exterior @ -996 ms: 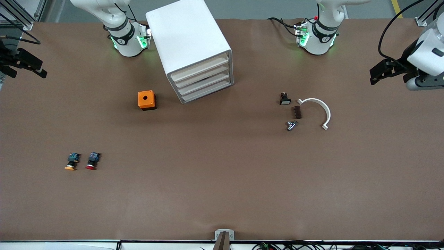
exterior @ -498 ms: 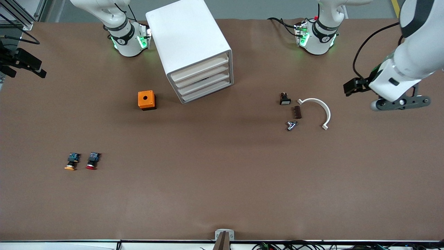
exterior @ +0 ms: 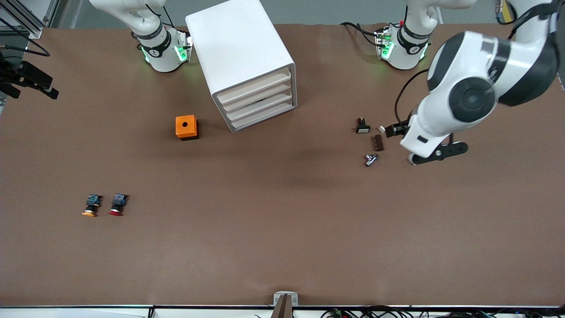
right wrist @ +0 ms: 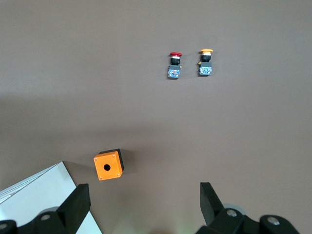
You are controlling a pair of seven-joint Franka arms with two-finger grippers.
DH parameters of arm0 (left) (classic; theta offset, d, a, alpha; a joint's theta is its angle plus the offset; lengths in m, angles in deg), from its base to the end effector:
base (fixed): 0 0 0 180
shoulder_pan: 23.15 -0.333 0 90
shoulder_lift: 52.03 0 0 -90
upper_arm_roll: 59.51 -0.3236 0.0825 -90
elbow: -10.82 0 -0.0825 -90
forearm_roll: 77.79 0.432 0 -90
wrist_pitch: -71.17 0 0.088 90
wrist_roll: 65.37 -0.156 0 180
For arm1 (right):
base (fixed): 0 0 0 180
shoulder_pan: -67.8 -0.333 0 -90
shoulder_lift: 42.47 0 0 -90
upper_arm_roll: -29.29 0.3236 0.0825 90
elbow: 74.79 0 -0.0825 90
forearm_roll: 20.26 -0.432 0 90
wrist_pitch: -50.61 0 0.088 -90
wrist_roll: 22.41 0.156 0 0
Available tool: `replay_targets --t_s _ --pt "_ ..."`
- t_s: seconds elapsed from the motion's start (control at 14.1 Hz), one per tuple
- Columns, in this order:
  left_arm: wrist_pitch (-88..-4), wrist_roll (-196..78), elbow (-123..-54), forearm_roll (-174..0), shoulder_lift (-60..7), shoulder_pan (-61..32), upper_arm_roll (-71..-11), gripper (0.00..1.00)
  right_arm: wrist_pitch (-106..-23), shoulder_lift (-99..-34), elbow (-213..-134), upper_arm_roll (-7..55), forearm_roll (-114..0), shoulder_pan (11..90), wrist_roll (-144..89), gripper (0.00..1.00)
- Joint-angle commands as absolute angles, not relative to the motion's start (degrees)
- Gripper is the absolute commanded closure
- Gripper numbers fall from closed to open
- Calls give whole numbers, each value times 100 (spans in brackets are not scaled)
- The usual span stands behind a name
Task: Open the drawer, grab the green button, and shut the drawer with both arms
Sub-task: 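Reach the left gripper to the handle of the white cabinet drawer, then pull the drawer out of the cabinet with the left gripper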
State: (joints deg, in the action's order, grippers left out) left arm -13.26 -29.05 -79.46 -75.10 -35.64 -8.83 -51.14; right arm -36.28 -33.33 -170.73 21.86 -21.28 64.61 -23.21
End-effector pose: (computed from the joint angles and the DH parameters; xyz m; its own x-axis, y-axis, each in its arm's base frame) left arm 0.5868 -0.2301 0.3992 0.9198 0.2526 -0.3003 0.1888 -0.9557 -0.2256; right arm 0.5437 -0.0424 0.6155 0.9983 -0.0574 0.0008 -0.0574 -0.9976 -0.0383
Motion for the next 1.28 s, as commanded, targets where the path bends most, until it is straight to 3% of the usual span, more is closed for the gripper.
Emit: replay_targets --t_s 0.0,0.64,1.21 --pt "-1267 -2356 -7621 -7576 -3042 -673 -5107 0 -3622 -3184 -17199 2200 -2158 6464 -2311 0" --pt "-1259 2160 -7259 -8058 -1741 514 -5107 0 -3552 -3342 -17023 2200 -2158 6464 -2320 0" --pt "-1373 4729 -7268 -11114 -757 823 -5142 1 -3543 -3921 -16918 2156 -2122 6596 -2355 0"
